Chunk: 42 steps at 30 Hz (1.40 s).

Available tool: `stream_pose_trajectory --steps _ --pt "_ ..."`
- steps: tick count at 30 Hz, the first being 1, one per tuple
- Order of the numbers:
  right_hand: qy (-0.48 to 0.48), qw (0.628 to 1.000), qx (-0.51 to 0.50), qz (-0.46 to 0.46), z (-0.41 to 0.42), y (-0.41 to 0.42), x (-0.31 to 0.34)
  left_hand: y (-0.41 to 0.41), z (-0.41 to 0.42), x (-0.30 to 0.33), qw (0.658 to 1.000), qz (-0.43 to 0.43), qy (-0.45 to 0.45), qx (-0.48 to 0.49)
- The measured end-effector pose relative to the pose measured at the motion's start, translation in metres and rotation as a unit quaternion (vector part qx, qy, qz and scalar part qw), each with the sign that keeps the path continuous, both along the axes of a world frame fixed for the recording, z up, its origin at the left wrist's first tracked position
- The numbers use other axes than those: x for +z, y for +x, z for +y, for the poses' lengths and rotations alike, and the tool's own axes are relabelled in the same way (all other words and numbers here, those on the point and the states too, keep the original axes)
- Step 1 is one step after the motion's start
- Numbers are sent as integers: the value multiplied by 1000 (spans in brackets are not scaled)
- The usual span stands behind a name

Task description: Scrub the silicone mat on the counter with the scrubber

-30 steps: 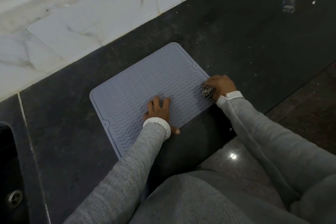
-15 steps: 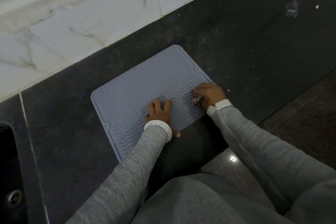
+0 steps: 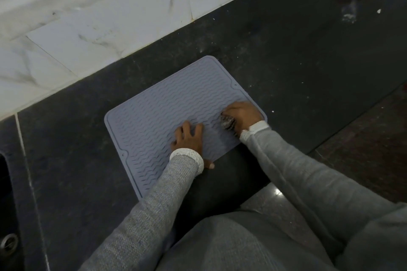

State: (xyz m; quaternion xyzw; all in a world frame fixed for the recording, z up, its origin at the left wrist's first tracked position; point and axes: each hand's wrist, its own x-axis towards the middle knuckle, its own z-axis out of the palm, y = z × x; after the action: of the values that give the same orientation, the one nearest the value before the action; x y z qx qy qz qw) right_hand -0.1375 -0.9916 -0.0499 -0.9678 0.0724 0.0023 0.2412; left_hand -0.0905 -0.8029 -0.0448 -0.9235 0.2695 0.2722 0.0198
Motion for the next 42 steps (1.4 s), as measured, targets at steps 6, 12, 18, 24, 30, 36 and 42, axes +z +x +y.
stream_pose_trajectory --steps 6,12,18,24,30,36,42 --pt "-40 991 -100 78 -43 2 5 -1 -3 9 1000 17 14 -3" --pt "8 994 -103 -24 -26 -4 10 -2 -3 12 1000 5 14 -8" --pt "71 984 -147 -66 -28 -8 12 -3 2 12 999 22 8 -27" --pt "113 972 -201 -36 -34 -6 18 10 -11 19 999 -27 -26 -35" --pt "117 973 -200 11 -37 18 30 56 -55 25 996 -23 -79 -28" --pt "33 994 -102 17 -46 86 49 114 -87 19 997 -9 -46 -55" --pt "-105 990 -5 95 -57 167 47 147 -103 7 997 23 14 -71"
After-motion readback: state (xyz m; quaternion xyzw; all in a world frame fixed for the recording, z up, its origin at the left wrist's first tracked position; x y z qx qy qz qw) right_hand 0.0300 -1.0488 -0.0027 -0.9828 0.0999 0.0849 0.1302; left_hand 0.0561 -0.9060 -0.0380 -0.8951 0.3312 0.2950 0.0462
